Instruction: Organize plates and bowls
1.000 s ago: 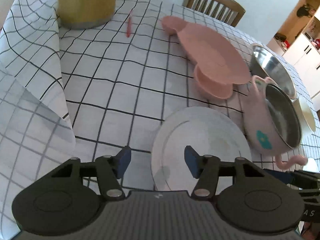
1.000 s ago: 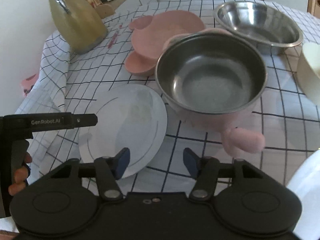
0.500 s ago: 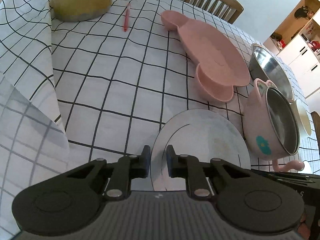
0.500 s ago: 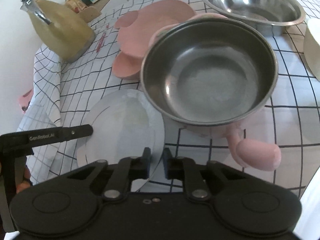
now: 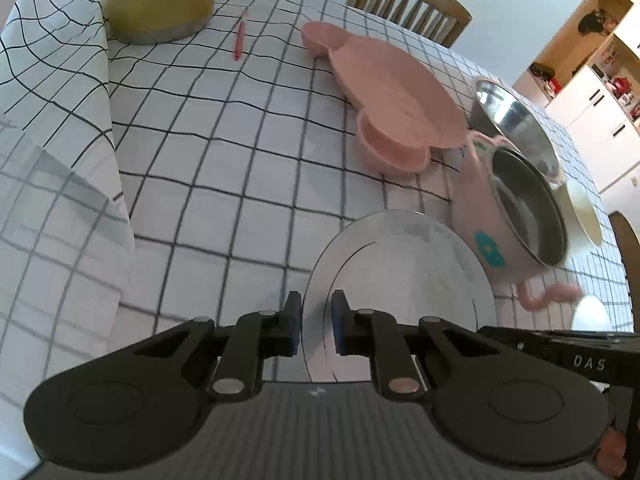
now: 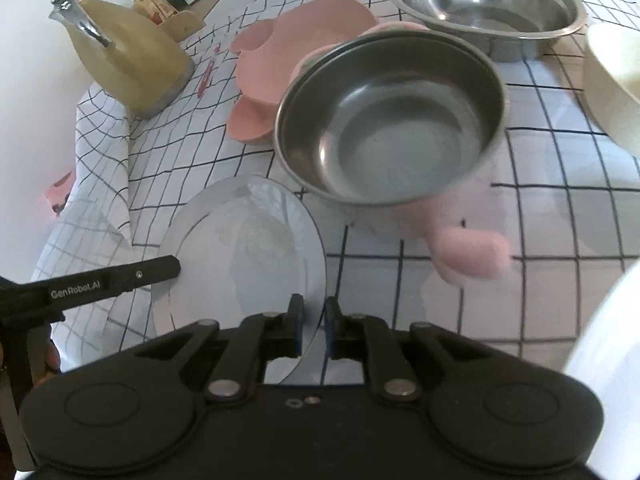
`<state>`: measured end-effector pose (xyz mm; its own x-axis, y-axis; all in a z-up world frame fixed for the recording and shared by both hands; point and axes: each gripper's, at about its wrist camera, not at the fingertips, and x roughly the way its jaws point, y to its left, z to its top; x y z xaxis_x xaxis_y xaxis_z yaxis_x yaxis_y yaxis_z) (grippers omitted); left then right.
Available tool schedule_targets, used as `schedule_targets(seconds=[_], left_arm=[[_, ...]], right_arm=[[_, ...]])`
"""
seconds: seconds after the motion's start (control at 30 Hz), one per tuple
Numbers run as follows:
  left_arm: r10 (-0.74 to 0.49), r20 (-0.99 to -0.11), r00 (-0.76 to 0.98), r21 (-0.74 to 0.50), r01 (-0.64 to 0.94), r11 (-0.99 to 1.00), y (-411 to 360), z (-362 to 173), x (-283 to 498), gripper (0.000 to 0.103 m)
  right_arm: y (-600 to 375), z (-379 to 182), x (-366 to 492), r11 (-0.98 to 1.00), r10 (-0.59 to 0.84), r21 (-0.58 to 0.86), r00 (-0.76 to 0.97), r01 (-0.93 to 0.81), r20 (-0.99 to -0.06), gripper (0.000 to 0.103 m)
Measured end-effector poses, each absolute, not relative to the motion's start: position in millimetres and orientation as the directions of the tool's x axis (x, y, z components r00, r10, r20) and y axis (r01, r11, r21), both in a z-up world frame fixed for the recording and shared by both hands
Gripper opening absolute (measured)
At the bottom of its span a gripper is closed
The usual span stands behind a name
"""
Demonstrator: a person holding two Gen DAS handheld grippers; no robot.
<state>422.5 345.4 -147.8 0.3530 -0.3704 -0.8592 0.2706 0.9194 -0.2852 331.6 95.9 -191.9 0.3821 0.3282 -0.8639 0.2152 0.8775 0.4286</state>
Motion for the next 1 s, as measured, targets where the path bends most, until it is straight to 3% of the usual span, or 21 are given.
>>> schedule_targets(seconds=[0.33, 1.0], left_arm=[[-0.397, -0.851, 0.343, -0.299, 0.305, 0.904, 312.4, -120.2, 367.0, 0.015], [-0.429, -0.864, 0.265, -0.277, 0.462, 0.842, 139.2, -114.1, 295.3, 0.014]], right_arm=[[73.4, -155.0, 276.6, 0.875, 0.304, 0.415, 0.385, 0.25, -0.871, 0.011], [-65.8, -133.7, 163.2, 0.813, 0.208, 0.398, 0.426, 0.426, -0.881, 0.01]])
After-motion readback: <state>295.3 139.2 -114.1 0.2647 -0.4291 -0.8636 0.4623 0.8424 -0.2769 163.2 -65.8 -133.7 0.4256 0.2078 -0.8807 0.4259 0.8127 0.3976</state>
